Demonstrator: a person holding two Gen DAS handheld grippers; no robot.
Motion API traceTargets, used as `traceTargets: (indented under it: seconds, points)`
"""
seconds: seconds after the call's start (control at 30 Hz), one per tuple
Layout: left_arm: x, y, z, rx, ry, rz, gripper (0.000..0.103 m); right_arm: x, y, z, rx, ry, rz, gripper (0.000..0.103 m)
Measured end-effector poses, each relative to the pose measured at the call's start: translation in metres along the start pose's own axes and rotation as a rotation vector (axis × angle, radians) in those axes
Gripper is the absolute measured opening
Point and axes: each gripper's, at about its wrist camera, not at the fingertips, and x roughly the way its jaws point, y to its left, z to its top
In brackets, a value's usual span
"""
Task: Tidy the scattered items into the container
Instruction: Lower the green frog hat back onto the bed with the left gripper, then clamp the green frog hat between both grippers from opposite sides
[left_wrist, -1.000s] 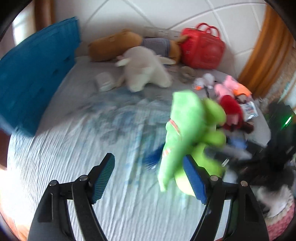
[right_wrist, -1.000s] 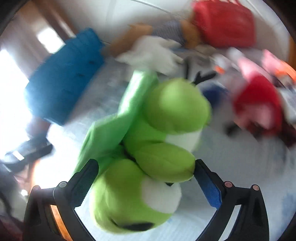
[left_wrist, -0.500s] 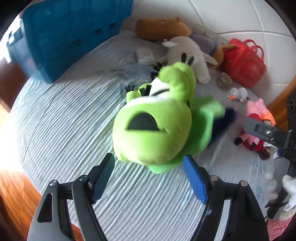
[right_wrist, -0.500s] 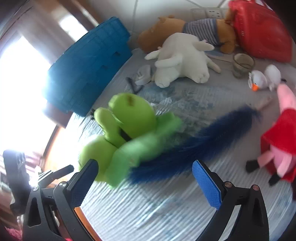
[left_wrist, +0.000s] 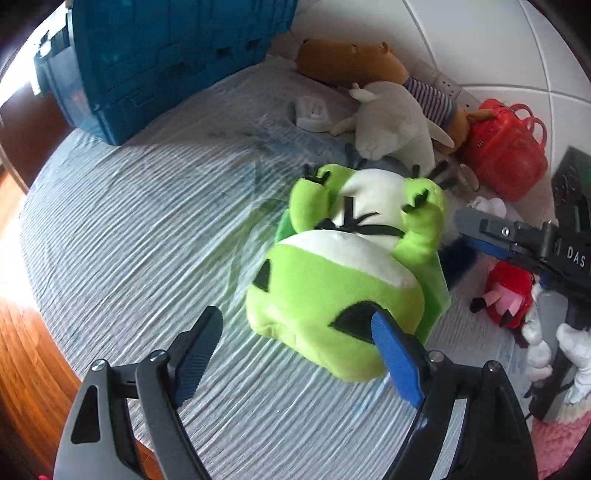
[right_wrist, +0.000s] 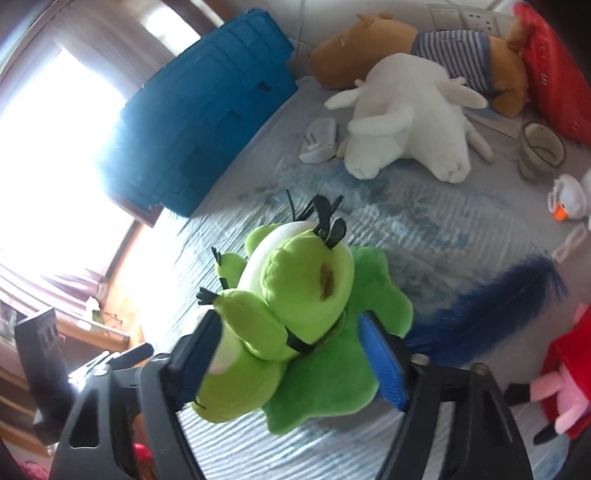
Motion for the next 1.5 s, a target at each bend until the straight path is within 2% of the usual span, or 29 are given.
traceTargets:
  seconds: [0.03,0.1,0.27,0.37,0.57,0.67,0.73,0.8,0.87,1.13,1.27,1.37,1.5]
  points:
    - [0.003,-0.001,0.002,0.010,0.005,0.001,0.083,0.003,0.002,0.003,-0.002,0.003,0.002,0.103]
    - [0.008,-0.003,0.007,0.019,0.010,-0.008,0.091,0.008,0.006,0.008,-0.004,0.006,0.009,0.103]
    - [0.020,-0.011,0.011,0.067,0.033,-0.039,0.092,0.028,0.013,0.016,-0.023,0.042,-0.015,0.103]
    - [0.030,-0.013,0.014,0.077,0.051,-0.050,0.103,0.040,0.008,0.020,-0.003,0.057,-0.028,0.103]
    - [0.055,-0.013,0.013,0.073,0.129,-0.107,0.103,0.061,-0.004,0.026,0.030,0.073,-0.058,0.103]
    - [0.062,-0.020,0.007,0.098,0.148,-0.101,0.103,0.068,-0.016,0.027,0.058,0.077,-0.066,0.103]
    - [0.062,-0.023,0.006,0.104,0.134,-0.092,0.103,0.078,-0.026,0.025,0.081,0.097,-0.047,0.096]
    - [0.062,-0.022,0.007,0.096,0.130,-0.094,0.100,0.089,-0.035,0.022,0.107,0.126,0.007,0.091]
    - [0.061,-0.022,0.007,0.094,0.125,-0.096,0.098,0.097,-0.037,0.020,0.118,0.146,0.042,0.090]
    - [0.064,-0.022,0.003,0.071,0.106,-0.094,0.101,0.111,-0.035,0.025,0.071,0.147,0.045,0.089]
    - [0.047,-0.030,-0.004,0.076,0.067,-0.081,0.080,0.099,-0.024,0.021,0.023,0.112,0.032,0.081]
    - [0.037,-0.034,-0.007,0.096,0.058,-0.077,0.078,0.084,-0.018,0.019,0.002,0.086,0.033,0.078]
    - [0.047,-0.031,-0.018,0.088,0.093,-0.096,0.103,0.073,-0.022,0.009,0.025,0.094,0.017,0.078]
